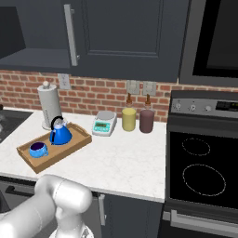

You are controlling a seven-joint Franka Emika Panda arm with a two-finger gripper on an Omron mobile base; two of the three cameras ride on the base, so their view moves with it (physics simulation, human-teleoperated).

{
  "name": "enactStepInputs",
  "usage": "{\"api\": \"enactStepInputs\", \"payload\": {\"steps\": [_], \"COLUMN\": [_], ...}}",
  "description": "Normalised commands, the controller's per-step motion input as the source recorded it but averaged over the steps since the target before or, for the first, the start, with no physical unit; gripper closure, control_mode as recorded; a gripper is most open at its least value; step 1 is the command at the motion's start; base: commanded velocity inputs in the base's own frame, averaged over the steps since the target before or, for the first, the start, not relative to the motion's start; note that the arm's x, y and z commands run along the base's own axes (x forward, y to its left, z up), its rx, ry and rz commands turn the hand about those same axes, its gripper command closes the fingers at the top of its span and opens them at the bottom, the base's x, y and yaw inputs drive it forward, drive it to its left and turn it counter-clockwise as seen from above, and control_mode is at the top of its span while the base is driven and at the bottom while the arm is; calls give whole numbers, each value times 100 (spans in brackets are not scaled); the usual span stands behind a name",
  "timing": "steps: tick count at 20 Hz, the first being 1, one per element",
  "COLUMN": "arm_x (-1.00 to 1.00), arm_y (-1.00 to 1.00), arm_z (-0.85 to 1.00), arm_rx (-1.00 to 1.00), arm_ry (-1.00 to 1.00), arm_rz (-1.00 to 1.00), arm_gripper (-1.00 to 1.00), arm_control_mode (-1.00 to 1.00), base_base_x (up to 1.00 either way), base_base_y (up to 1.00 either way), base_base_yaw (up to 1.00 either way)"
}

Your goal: Pick the kettle from the counter and place it on the tray. Then pick the mug from the cabinet and place it on the tray. Then close the cabinet doors.

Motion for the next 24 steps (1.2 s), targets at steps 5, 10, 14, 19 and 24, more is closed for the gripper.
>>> {"api": "enactStepInputs", "payload": {"steps": [5,10,14,19,24], "arm_x": [5,13,11,7,1], "arm_y": [52,40,49,55,60], "arm_z": [-4,-22,-22,-20,-4], "arm_rx": [-1,0,0,0,0], "arm_ry": [0,0,0,0,0], "arm_rz": [0,0,0,0,0], "arm_gripper": [-100,-100,-100,-100,-100], "arm_control_mode": [-100,-100,-100,-100,-100], "base_base_x": [0,0,0,0,0], "base_base_y": [0,0,0,0,0], "base_base_yaw": [0,0,0,0,0]}}
